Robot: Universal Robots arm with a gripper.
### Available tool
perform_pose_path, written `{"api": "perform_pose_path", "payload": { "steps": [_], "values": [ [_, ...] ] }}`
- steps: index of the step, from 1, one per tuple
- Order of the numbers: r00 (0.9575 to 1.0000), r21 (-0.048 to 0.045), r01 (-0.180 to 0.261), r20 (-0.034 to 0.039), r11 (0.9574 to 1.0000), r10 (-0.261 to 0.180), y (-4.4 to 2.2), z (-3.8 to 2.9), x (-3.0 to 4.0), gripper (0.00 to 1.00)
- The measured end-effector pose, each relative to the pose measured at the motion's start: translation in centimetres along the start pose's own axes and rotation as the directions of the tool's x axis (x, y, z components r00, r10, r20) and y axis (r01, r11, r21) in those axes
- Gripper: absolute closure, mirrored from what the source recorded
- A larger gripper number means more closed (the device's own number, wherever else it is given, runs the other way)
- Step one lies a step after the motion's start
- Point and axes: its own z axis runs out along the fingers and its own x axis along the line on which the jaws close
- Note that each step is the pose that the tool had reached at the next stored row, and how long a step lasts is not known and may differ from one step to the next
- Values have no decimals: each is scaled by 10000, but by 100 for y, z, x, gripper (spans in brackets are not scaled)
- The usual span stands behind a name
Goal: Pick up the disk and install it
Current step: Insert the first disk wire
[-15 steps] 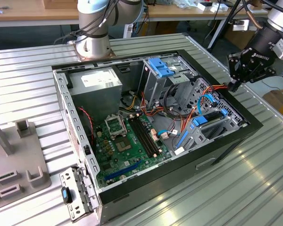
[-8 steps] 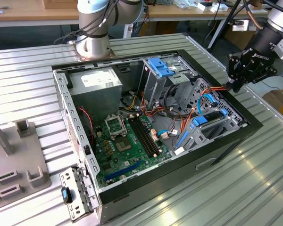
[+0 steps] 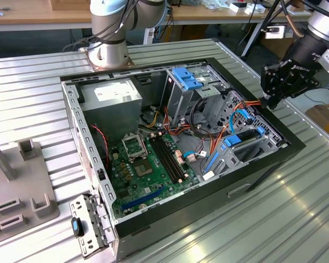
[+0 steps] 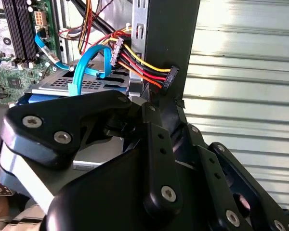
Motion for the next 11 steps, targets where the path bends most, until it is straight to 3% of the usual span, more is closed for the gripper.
{"api": "perform_pose_path", "payload": {
  "steps": [3,6,11],
  "values": [
    [10000,2,10,1,10000,-10,0,3,0,73],
    [10000,1,17,1,10000,-17,0,4,0,86],
    [10000,0,28,1,10000,-28,0,6,0,86]
  ]
}}
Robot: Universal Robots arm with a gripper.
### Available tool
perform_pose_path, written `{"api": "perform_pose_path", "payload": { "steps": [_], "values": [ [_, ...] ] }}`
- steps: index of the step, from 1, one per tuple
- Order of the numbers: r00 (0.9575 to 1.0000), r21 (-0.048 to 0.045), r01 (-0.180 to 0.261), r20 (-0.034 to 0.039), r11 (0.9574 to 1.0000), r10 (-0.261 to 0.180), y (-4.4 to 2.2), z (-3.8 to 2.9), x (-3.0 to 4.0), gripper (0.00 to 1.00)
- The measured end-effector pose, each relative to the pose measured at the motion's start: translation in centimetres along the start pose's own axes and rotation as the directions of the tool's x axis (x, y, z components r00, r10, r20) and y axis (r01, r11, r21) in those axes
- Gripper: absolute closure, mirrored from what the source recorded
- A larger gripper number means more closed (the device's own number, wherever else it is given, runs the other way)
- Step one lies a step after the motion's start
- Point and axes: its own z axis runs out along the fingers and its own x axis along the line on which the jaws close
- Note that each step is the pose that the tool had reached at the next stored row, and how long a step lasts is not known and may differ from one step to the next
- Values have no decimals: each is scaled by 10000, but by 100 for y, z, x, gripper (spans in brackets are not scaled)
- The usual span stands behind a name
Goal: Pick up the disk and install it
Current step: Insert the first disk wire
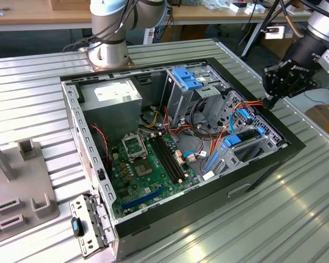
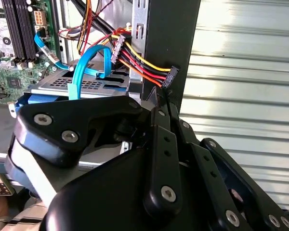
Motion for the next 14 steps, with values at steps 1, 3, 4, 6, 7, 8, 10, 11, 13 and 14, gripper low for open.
{"api": "perform_pose_path", "payload": {
  "steps": [1,3,4,6,7,8,10,11,13,14],
  "values": [
    [10000,1,4,1,10000,-4,0,1,0,86],
    [10000,1,7,1,10000,-7,0,2,0,85],
    [10000,1,10,1,10000,-10,0,3,0,78],
    [10000,1,11,1,10000,-11,0,20,0,78],
    [10000,0,10,-1,10000,-10,1,25,0,78],
    [10000,0,10,0,10000,-10,1,25,0,78],
    [10000,-1,10,-1,10000,-10,1,26,0,80],
    [10000,-1,10,0,10000,-10,1,26,0,84],
    [10000,0,10,0,10000,-10,1,27,0,84],
    [10000,0,10,0,10000,-10,1,28,0,84]
  ]
}}
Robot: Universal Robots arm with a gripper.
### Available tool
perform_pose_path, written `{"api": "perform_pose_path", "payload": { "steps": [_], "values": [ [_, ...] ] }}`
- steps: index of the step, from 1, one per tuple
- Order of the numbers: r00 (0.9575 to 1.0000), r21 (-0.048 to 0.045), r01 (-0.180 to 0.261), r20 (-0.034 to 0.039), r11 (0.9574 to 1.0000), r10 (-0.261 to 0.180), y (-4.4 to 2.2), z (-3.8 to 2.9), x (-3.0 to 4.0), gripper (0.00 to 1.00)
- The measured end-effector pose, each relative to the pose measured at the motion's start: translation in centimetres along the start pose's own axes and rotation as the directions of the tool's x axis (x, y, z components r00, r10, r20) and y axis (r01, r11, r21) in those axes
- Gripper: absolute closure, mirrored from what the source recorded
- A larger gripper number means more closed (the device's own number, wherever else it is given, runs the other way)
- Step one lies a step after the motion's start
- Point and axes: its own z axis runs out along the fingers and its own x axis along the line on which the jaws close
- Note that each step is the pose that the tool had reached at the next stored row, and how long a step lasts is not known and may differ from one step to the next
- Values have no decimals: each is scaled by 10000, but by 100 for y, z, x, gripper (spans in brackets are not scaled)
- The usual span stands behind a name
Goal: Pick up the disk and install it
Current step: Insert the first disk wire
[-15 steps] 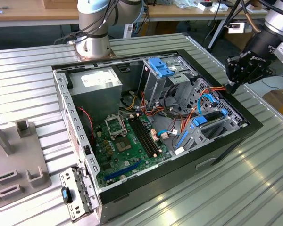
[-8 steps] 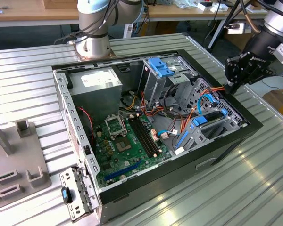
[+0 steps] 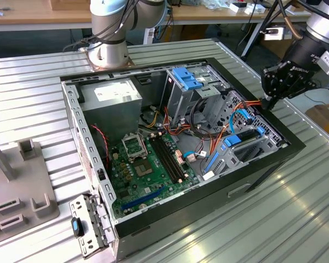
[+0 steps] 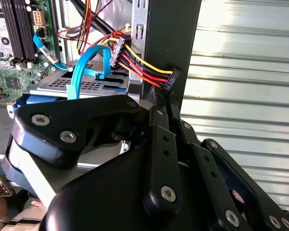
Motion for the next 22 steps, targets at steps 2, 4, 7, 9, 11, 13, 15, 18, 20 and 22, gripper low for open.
{"api": "perform_pose_path", "payload": {
  "steps": [2,4,7,9,11,13,15,18,20,22],
  "values": [
    [10000,6,-3,4,10000,3,0,-7,0,84],
    [10000,6,-5,-11,10000,5,0,-96,-4,84],
    [9999,59,-2,-118,10000,2,0,-237,-13,84],
    [9999,85,0,-167,10000,1,0,-337,-17,84],
    [9998,102,2,-203,9999,0,0,-400,-20,84],
    [9998,104,-2,-203,9999,4,2,-400,-25,84],
    [9998,108,-64,-203,9999,66,19,-398,-59,84],
    [9996,113,-176,-203,9998,178,46,-395,-113,84],
    [9996,114,-213,-204,9997,215,61,-394,-143,84],
    [9994,117,-263,-203,9996,266,90,-391,-203,84]
  ]
}}
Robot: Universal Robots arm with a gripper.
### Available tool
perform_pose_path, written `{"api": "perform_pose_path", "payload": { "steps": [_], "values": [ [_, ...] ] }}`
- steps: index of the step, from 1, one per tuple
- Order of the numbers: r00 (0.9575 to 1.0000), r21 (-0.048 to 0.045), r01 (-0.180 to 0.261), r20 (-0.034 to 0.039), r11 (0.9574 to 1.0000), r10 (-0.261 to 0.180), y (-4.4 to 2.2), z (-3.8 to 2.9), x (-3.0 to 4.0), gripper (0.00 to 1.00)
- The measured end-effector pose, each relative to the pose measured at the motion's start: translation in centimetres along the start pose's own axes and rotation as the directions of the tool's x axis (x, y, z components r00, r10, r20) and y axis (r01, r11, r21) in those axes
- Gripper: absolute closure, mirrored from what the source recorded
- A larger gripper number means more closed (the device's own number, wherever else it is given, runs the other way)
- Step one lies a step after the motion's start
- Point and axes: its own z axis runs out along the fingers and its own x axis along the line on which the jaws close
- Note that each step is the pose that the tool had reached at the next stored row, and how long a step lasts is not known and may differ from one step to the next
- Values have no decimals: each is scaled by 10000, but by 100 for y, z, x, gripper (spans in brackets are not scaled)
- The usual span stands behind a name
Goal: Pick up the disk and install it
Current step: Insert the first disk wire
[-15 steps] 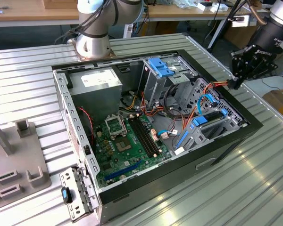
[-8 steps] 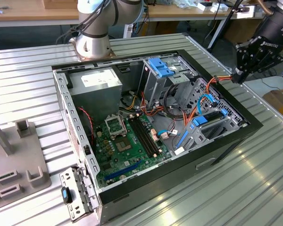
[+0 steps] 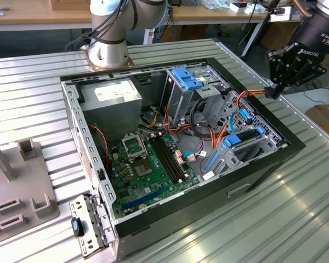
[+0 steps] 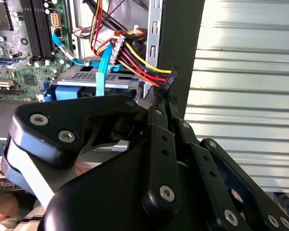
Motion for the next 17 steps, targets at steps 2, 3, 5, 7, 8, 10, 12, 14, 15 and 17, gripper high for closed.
{"api": "perform_pose_path", "payload": {
  "steps": [2,3,5,7,8,10,12,14,15,17],
  "values": [
    [10000,2,-41,0,10000,41,25,1,-47,84],
    [10000,2,-68,-1,10000,68,37,2,-70,84],
    [9999,3,-124,-2,9999,124,64,3,-121,84],
    [9999,4,-163,-2,9999,163,98,6,-185,84],
    [9998,5,-180,-2,9998,180,122,9,-229,84],
    [9998,5,-192,-3,9998,192,143,11,-269,84],
    [9998,6,-201,-3,9998,201,175,14,-330,84],
    [9998,5,-213,-3,9998,213,224,19,-421,84],
    [9998,6,-218,-3,9998,218,240,22,-452,84],
    [9997,7,-235,-3,9997,235,287,28,-539,84]
  ]
}}
